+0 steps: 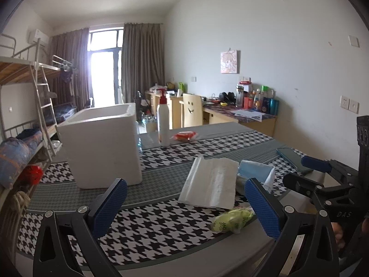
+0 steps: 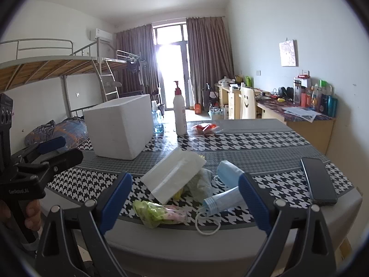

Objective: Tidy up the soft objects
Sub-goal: 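Move both tools toward the items lying on the houndstooth table, then grasp the green plastic bag with the left tool while the right tool grasps the blue face mask, then carry the green bag with the left tool while the right tool carries the mask to the box, then open the left tool over the white foam box to drop the green bag, then lower the blue mask into the foam box and open the right tool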

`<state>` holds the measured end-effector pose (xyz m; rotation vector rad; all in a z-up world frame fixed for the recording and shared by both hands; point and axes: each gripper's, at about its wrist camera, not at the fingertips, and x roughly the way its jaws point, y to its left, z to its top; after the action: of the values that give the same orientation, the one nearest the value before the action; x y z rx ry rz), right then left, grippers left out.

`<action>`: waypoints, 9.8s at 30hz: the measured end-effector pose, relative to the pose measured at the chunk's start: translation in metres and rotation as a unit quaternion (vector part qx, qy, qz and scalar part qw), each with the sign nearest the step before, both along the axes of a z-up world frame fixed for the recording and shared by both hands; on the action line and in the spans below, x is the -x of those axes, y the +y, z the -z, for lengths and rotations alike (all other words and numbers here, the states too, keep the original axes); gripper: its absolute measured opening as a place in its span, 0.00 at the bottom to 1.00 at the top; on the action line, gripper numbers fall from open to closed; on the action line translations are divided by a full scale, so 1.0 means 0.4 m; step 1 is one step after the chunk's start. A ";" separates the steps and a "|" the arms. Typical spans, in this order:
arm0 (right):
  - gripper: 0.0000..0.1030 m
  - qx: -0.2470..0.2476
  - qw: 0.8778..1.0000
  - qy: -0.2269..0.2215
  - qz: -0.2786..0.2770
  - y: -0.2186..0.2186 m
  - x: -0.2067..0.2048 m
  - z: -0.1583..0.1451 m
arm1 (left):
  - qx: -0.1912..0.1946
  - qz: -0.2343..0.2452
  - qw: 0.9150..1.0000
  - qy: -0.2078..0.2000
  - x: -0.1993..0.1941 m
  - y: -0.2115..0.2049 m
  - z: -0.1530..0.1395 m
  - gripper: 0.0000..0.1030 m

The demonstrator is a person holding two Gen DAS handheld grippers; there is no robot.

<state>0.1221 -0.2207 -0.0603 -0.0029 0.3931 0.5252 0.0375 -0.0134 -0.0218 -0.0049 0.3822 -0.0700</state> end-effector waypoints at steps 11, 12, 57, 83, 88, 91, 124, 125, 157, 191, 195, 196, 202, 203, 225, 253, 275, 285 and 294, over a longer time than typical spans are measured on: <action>0.93 0.005 1.000 0.024 0.016 -0.015 -0.029 0.024 | -0.005 0.040 0.999 0.033 -0.036 -0.040 0.046 0.99; 0.93 0.007 0.999 0.027 0.017 -0.016 -0.031 0.027 | -0.004 0.045 0.998 0.038 -0.039 -0.043 0.053 0.99; 0.89 0.026 0.985 0.147 0.092 -0.053 -0.237 0.125 | -0.048 0.132 0.978 0.152 -0.204 -0.157 0.207 0.99; 0.31 0.015 0.972 0.204 0.116 -0.091 -0.284 0.163 | -0.070 0.186 0.961 0.194 -0.253 -0.185 0.250 0.41; 0.29 0.017 0.973 0.194 0.123 -0.090 -0.274 0.150 | -0.064 0.187 0.962 0.190 -0.239 -0.177 0.243 0.36; 0.28 0.016 0.974 0.188 0.126 -0.092 -0.267 0.139 | -0.058 0.189 0.962 0.186 -0.225 -0.174 0.235 0.36; 0.27 0.001 0.988 0.111 0.104 -0.063 -0.162 0.016 | -0.032 0.129 0.985 0.110 -0.098 -0.074 0.108 0.36; 0.27 0.000 0.989 0.110 0.102 -0.060 -0.161 0.014 | -0.029 0.127 0.985 0.111 -0.099 -0.070 0.105 0.36; 0.27 -0.004 0.997 0.069 0.044 0.016 -0.183 -0.050 | -0.029 0.051 0.996 0.065 -0.156 0.009 -0.014 0.36; 0.27 0.012 0.999 0.039 0.008 0.127 -0.223 -0.135 | -0.032 -0.021 0.999 0.016 -0.208 0.102 -0.134 0.36; 0.27 0.013 0.999 0.036 0.002 0.141 -0.229 -0.144 | -0.029 -0.031 0.999 0.008 -0.213 0.122 -0.148 0.36; 0.27 0.013 0.999 0.034 0.001 0.145 -0.231 -0.146 | -0.030 -0.034 0.999 0.008 -0.217 0.125 -0.151 0.36; 0.27 0.009 0.999 0.032 -0.002 0.160 -0.245 -0.157 | -0.025 -0.050 0.998 0.007 -0.238 0.145 -0.170 0.36; 0.27 0.008 0.999 0.032 -0.002 0.159 -0.247 -0.159 | -0.026 -0.052 0.998 0.005 -0.240 0.147 -0.173 0.36; 0.27 0.010 0.999 0.014 -0.027 0.232 -0.280 -0.218 | -0.025 -0.131 0.991 -0.012 -0.320 0.218 -0.225 0.36; 0.27 0.033 0.999 0.013 -0.041 0.295 -0.311 -0.214 | 0.000 -0.191 0.980 0.054 -0.466 0.372 -0.199 0.36; 0.27 0.040 0.998 0.014 -0.042 0.334 -0.326 -0.229 | -0.004 -0.213 0.977 0.031 -0.419 0.427 -0.205 0.99; 0.27 0.048 0.997 -0.003 -0.056 0.382 -0.328 -0.268 | 0.002 -0.230 0.973 0.020 -0.373 0.455 -0.208 0.99; 0.27 0.057 0.996 -0.006 -0.068 0.433 -0.337 -0.290 | 0.004 -0.244 0.970 0.014 -0.327 0.476 -0.201 0.99</action>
<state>0.2570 -0.0475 0.0559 -0.1444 0.4138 0.6370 0.1683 0.1770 0.0587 -0.1068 0.3999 0.4154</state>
